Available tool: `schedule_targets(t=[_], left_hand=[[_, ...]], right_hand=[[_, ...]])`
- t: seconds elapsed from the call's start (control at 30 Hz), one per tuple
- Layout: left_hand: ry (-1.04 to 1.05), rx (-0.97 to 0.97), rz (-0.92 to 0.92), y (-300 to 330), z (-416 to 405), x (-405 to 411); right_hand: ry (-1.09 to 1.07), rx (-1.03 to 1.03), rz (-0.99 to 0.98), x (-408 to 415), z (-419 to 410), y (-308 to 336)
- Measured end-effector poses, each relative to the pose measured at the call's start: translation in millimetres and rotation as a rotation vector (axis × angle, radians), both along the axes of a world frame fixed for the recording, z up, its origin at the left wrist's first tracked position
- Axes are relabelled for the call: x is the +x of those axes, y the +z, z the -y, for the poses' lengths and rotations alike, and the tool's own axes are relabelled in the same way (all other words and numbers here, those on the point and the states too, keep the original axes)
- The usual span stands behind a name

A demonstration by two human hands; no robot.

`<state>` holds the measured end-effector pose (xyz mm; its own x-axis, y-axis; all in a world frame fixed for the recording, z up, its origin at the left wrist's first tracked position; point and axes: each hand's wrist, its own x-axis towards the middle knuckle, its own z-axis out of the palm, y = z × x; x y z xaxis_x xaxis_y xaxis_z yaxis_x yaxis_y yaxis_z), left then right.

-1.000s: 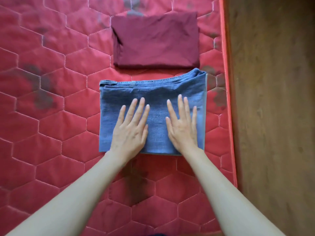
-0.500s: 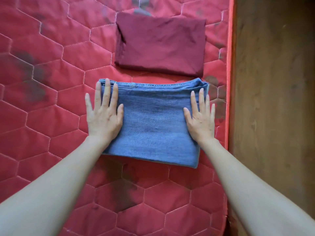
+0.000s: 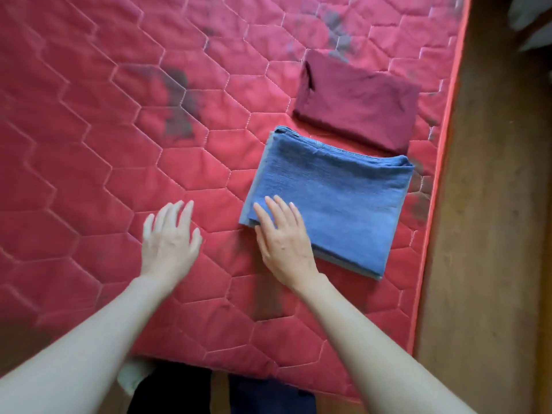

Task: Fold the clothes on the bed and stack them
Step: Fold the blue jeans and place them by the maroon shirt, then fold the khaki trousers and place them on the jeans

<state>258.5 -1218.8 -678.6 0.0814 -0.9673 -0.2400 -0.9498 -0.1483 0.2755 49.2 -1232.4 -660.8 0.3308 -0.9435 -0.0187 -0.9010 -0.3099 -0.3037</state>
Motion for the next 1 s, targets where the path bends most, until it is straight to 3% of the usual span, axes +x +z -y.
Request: schedule_targets(t=[0.13,0.47,0.73,1.0], left_hand=[[-0.017,-0.002,0.076,6.0,-57.9,81.5],[0.166,-0.069,0.165,36.5,-157.1,306.2],[0.37,-0.13,0.211,66.1,-141.1,425.8],[0.426,-0.188,0.207,85.4,-48.1,532.6]], right_hand=[[0.099,0.066,-0.013,91.6,-27.9,5.9],[0.253,0.162,-0.116,313.7,-72.1,18.2],[0.316,0.076,-0.162,445.4,-24.6,46.2],[0.324,0.011,-0.175,547.3,75.0,61.4]])
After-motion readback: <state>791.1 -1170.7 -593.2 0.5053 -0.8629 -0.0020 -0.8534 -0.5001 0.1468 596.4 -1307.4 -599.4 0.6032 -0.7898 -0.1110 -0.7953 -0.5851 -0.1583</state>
